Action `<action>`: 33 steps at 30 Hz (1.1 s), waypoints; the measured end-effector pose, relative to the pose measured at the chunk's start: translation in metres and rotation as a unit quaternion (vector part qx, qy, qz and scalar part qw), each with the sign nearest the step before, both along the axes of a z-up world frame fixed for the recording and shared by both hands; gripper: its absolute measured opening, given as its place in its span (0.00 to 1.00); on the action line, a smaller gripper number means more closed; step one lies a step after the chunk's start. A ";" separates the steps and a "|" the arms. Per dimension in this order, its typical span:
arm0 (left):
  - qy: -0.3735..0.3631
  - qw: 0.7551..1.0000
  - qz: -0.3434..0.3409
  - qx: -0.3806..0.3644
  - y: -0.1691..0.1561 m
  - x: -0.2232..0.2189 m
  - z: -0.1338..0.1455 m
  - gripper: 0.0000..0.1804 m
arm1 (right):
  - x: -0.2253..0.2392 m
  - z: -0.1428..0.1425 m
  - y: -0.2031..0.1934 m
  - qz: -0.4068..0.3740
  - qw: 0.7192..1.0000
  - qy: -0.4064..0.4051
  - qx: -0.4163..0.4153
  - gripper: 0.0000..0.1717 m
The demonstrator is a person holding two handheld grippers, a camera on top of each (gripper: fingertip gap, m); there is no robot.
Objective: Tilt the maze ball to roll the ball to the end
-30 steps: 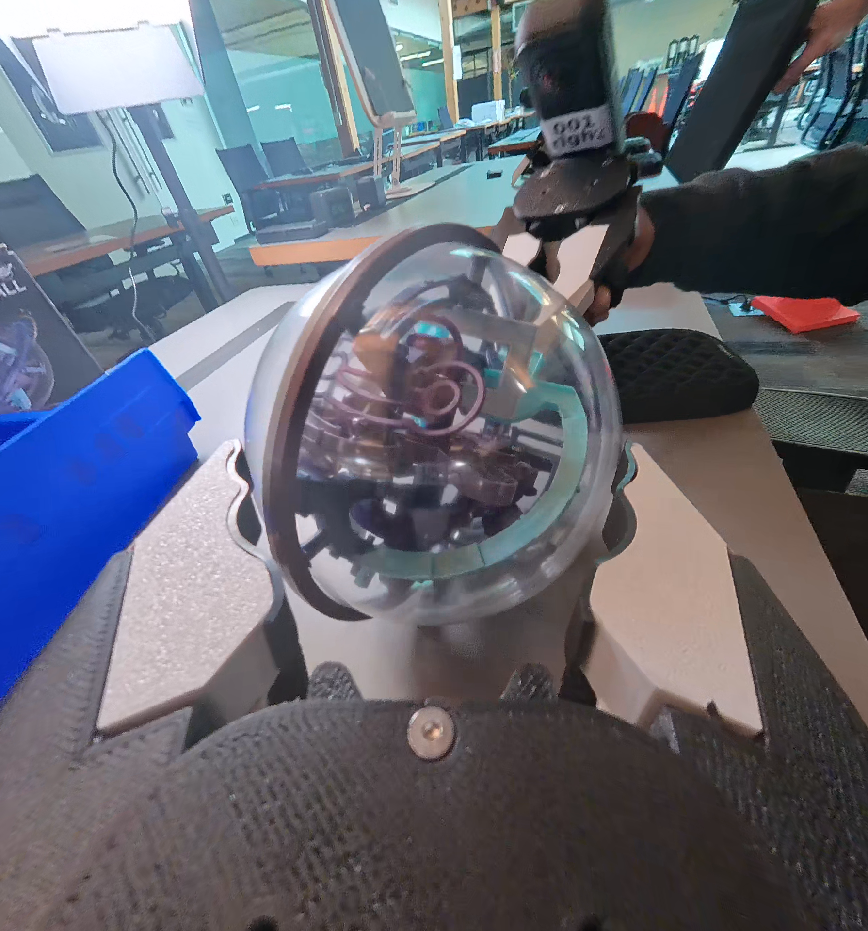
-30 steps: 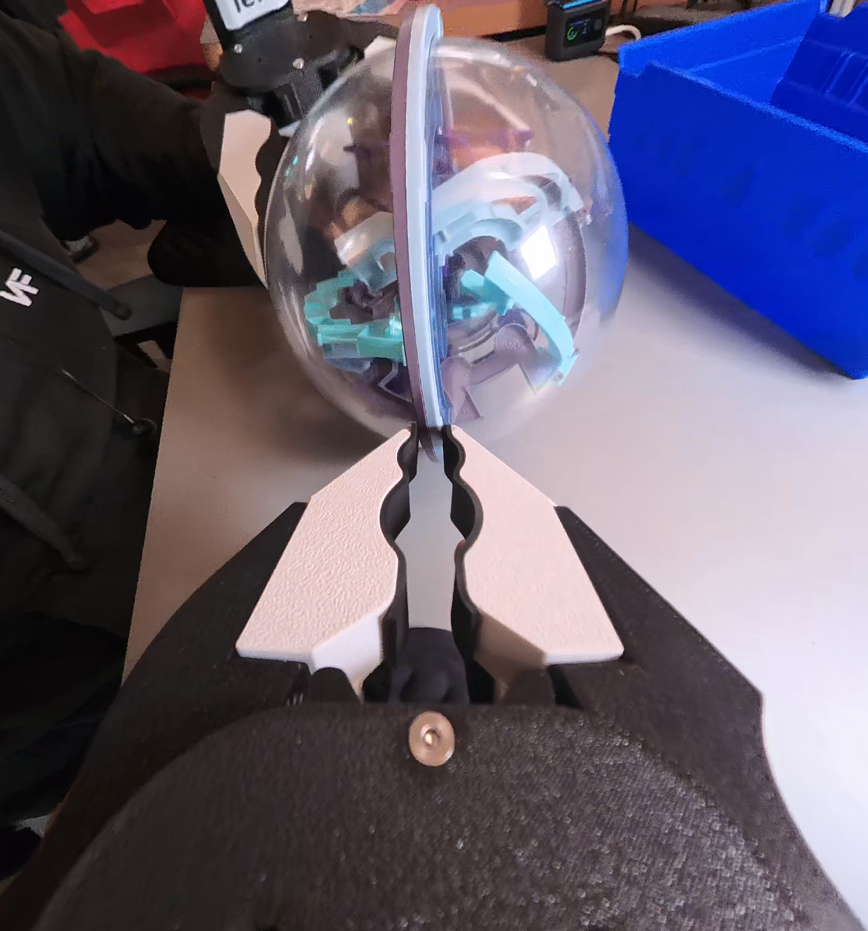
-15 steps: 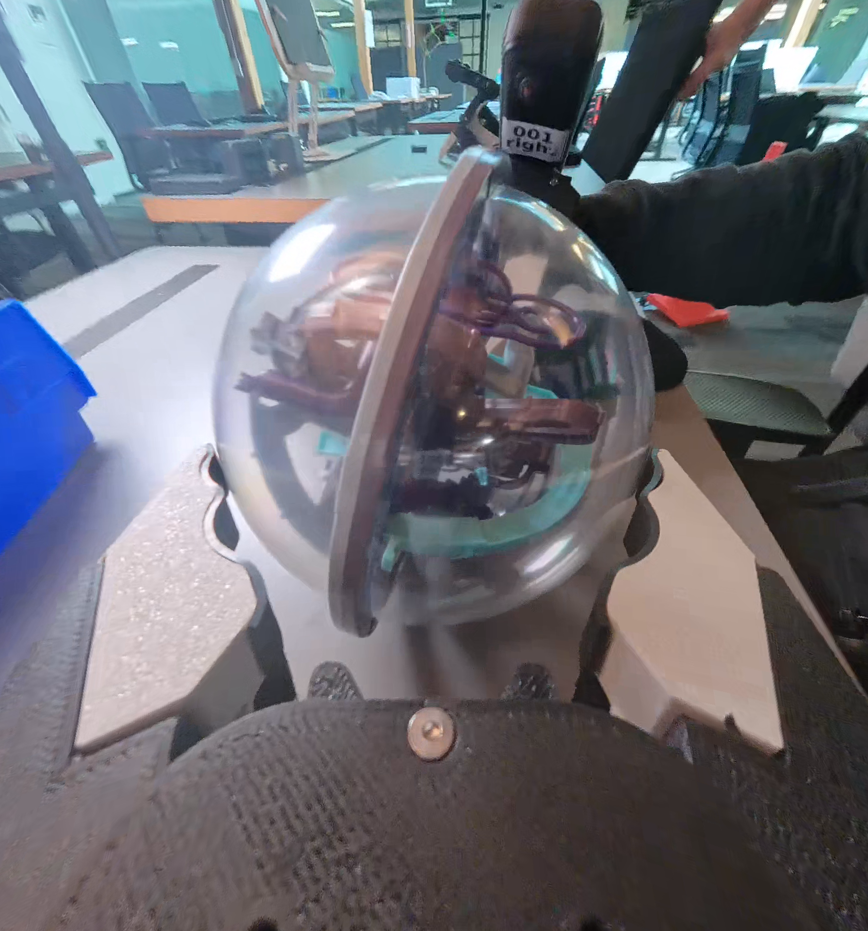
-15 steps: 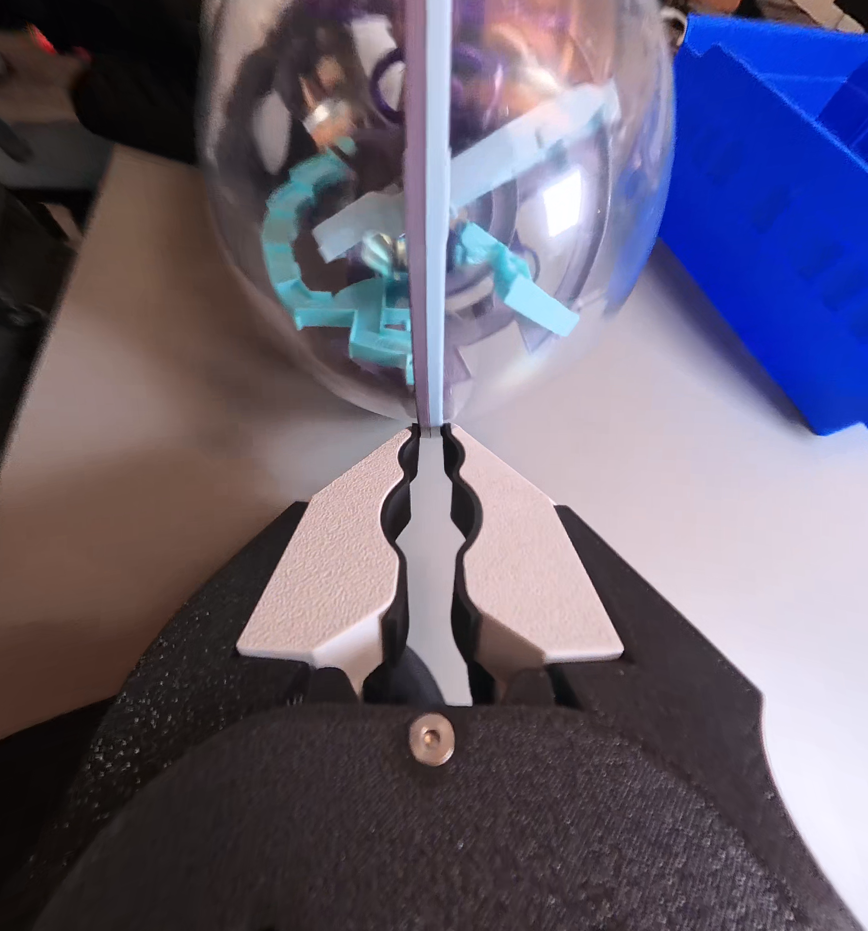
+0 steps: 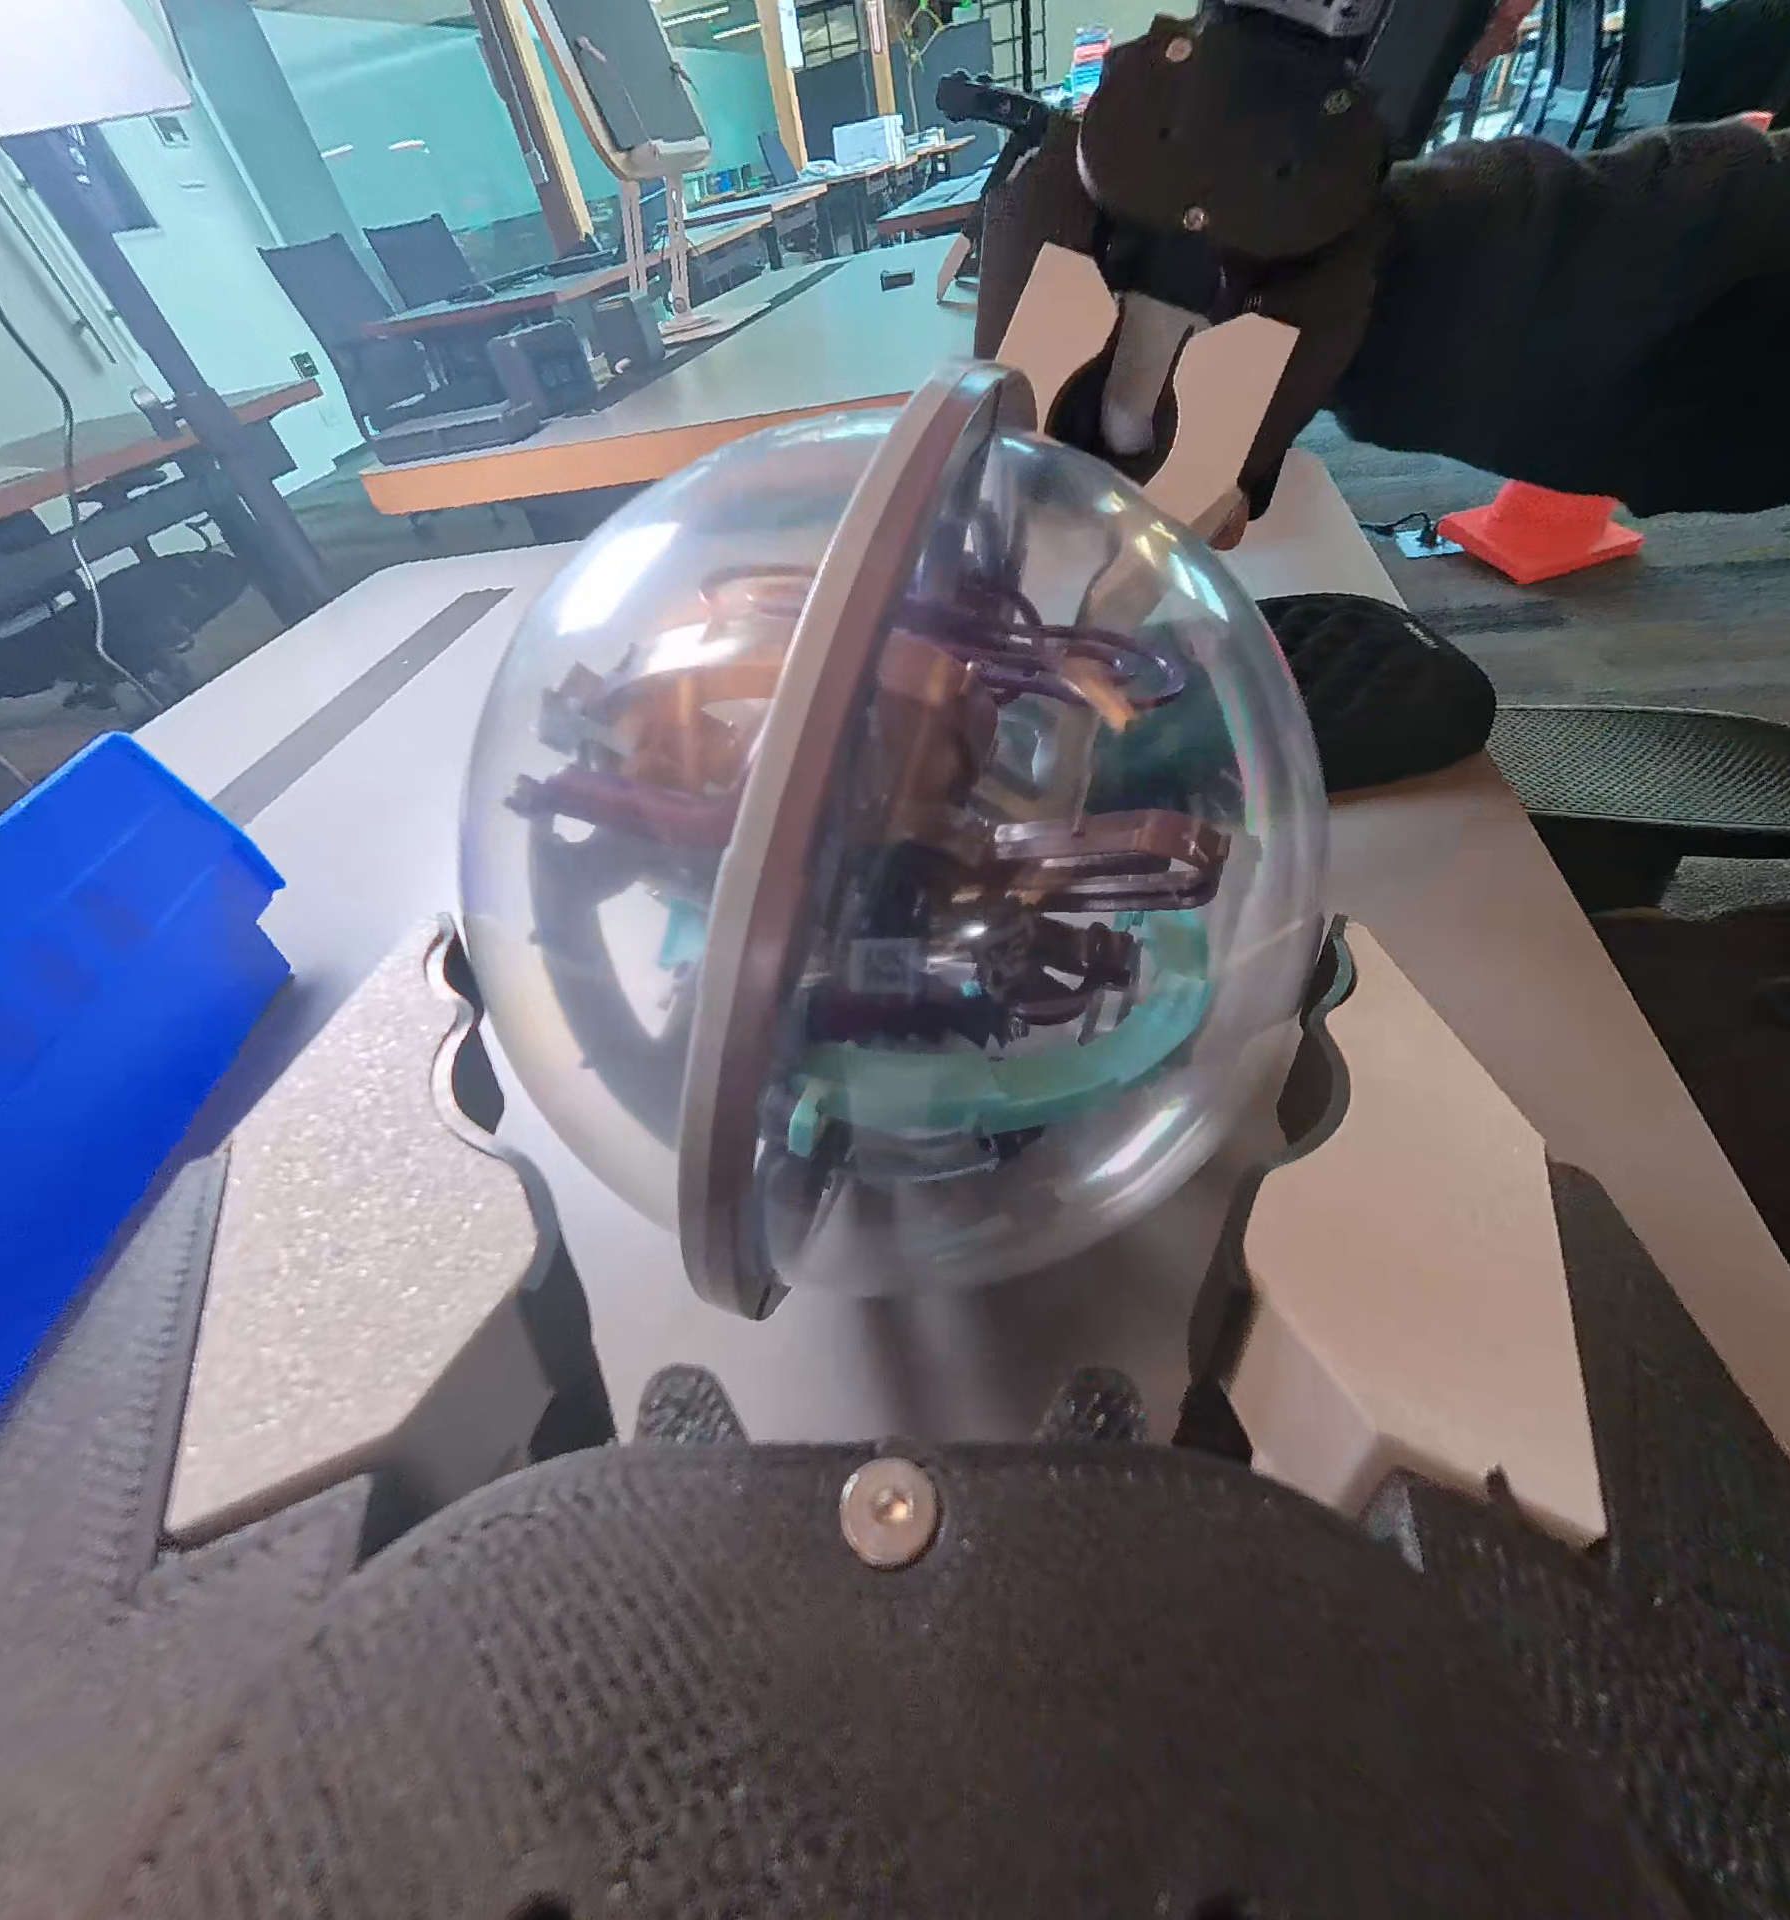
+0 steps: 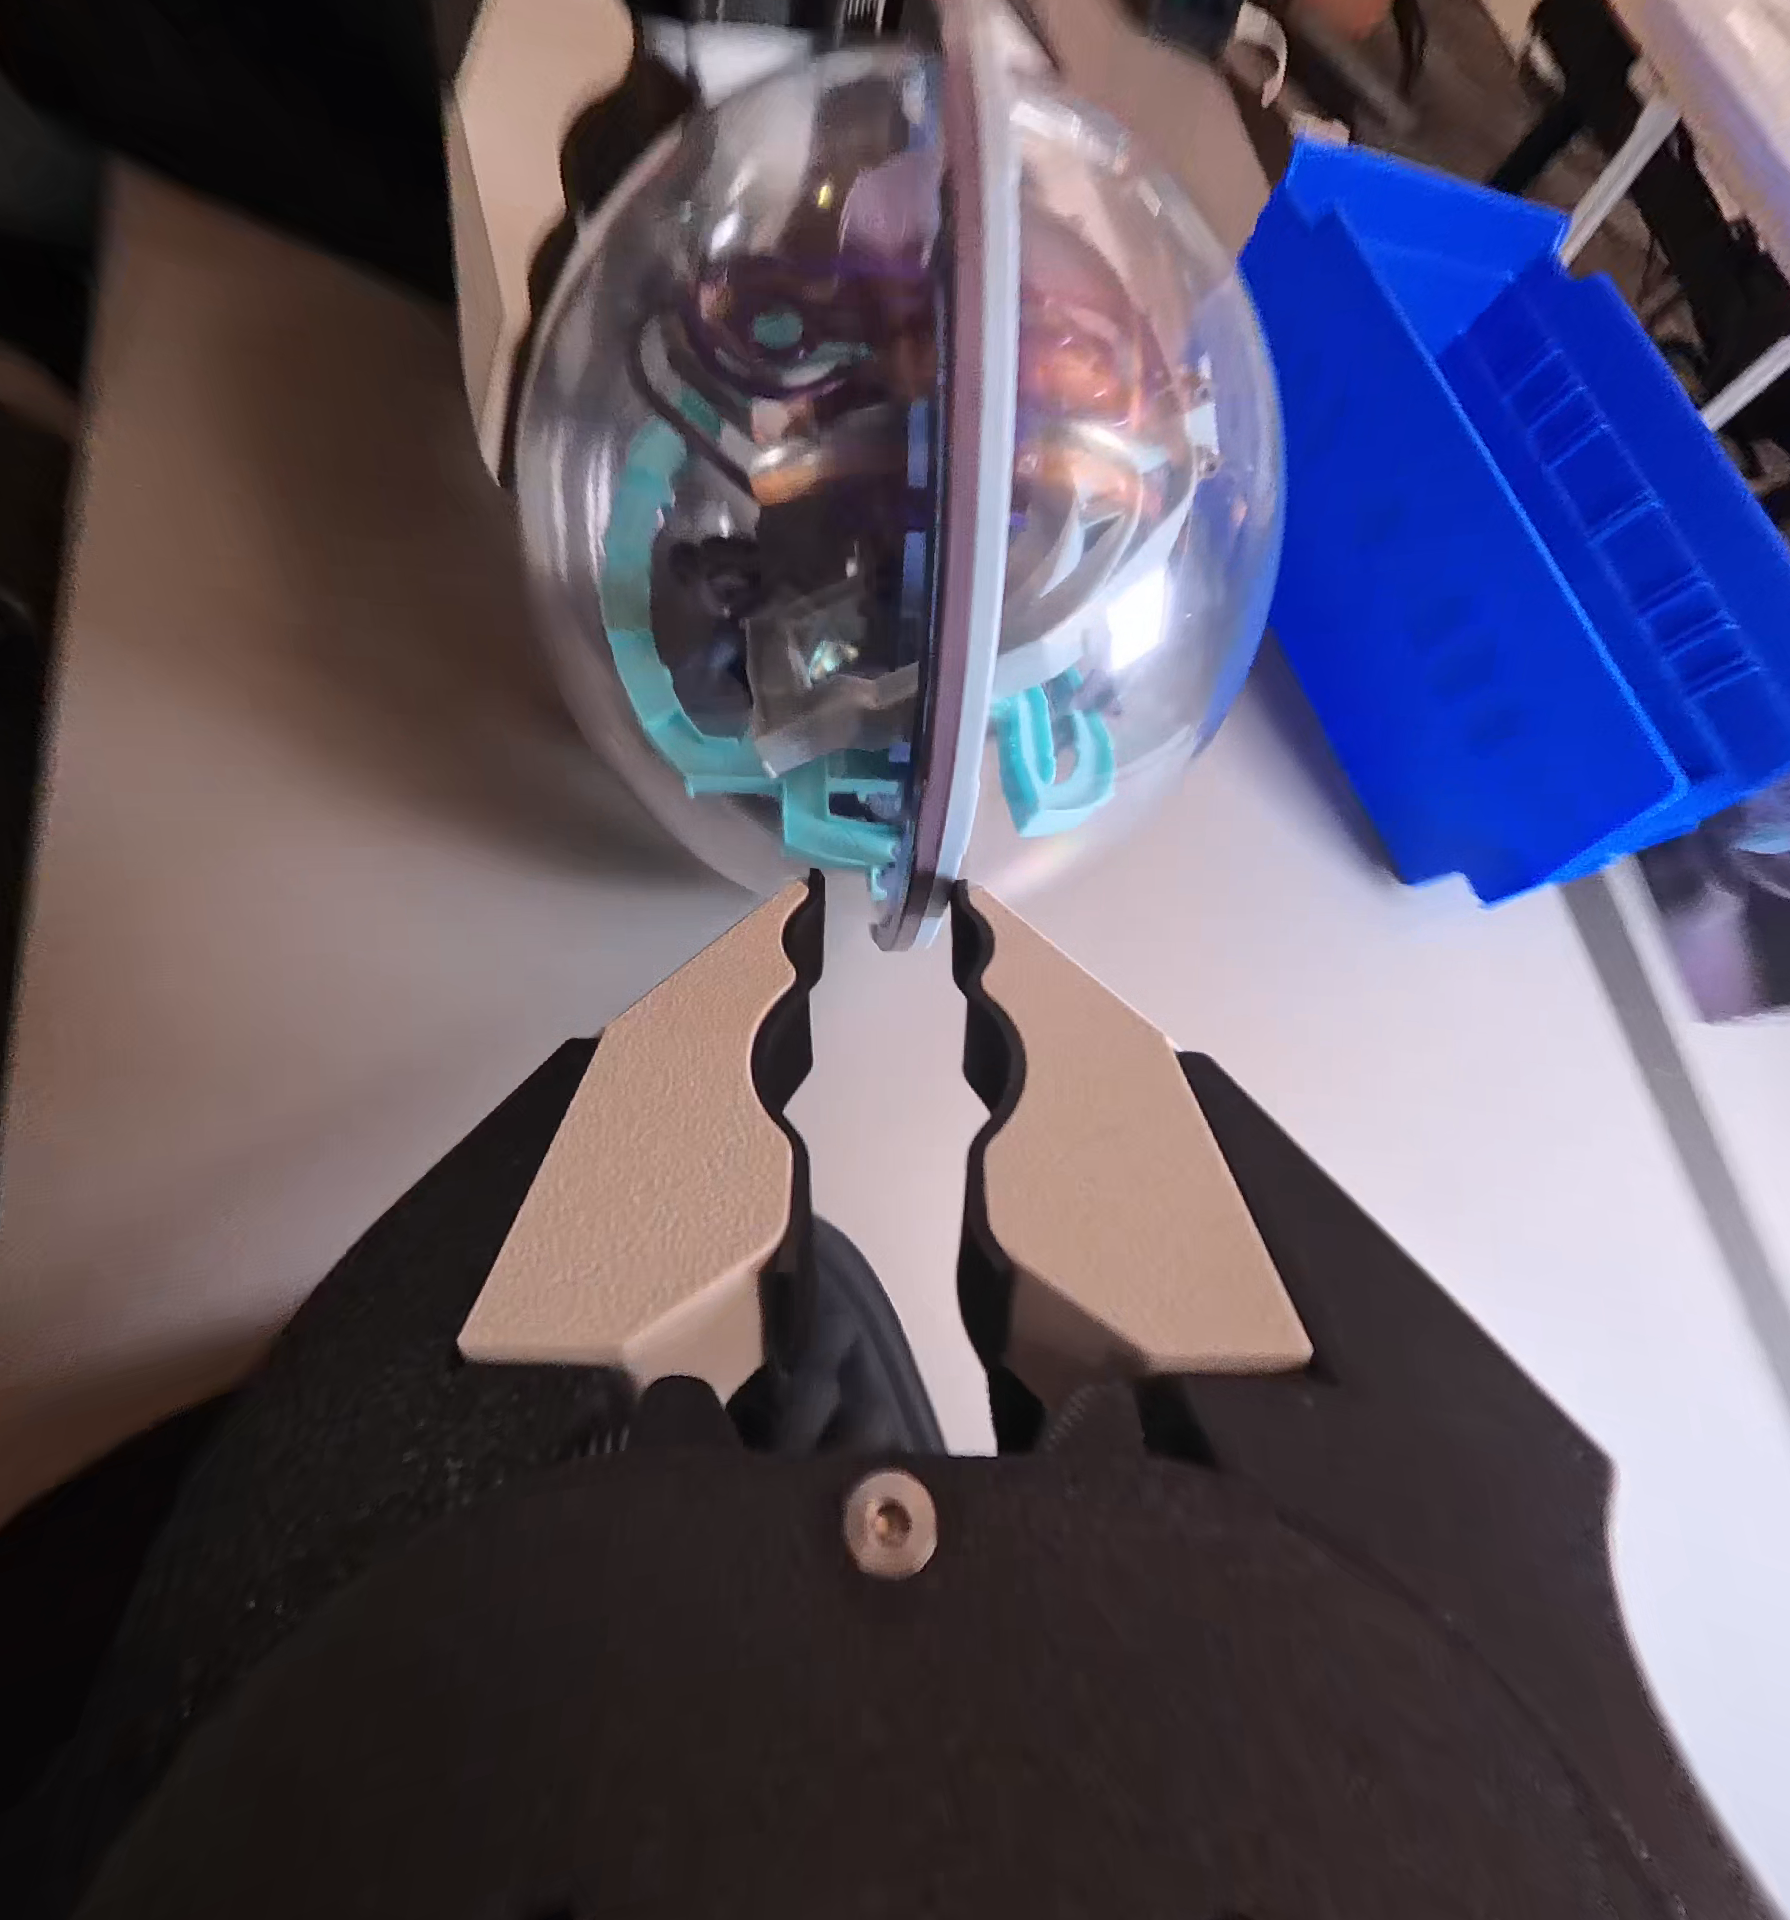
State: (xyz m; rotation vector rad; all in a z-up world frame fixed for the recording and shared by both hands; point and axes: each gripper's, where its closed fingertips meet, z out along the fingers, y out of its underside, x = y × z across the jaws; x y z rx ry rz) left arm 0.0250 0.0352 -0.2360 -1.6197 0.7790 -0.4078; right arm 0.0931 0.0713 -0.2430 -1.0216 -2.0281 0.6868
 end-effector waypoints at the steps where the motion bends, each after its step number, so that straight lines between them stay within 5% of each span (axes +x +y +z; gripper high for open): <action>1: 0.002 1.000 0.001 0.002 0.001 0.001 0.001 0.84 | 0.000 -0.001 0.002 -0.003 1.000 -0.006 0.019 0.12; 16: 0.012 1.000 0.000 0.020 0.001 0.007 0.015 0.82 | 0.001 0.000 0.007 0.031 0.999 0.005 -0.014 0.04; 20: -0.041 0.999 -0.022 -0.001 -0.001 0.003 0.027 0.81 | 0.002 -0.006 0.014 0.031 0.999 0.016 -0.028 0.04; 28: -0.001 0.996 -0.076 -0.056 0.002 0.000 -0.005 0.82 | 0.002 -0.010 0.016 0.039 0.992 0.019 -0.119 0.04; 33: -0.060 0.990 -0.088 -0.097 0.009 -0.003 0.003 0.80 | 0.001 -0.015 0.017 0.044 0.985 0.017 -0.164 0.04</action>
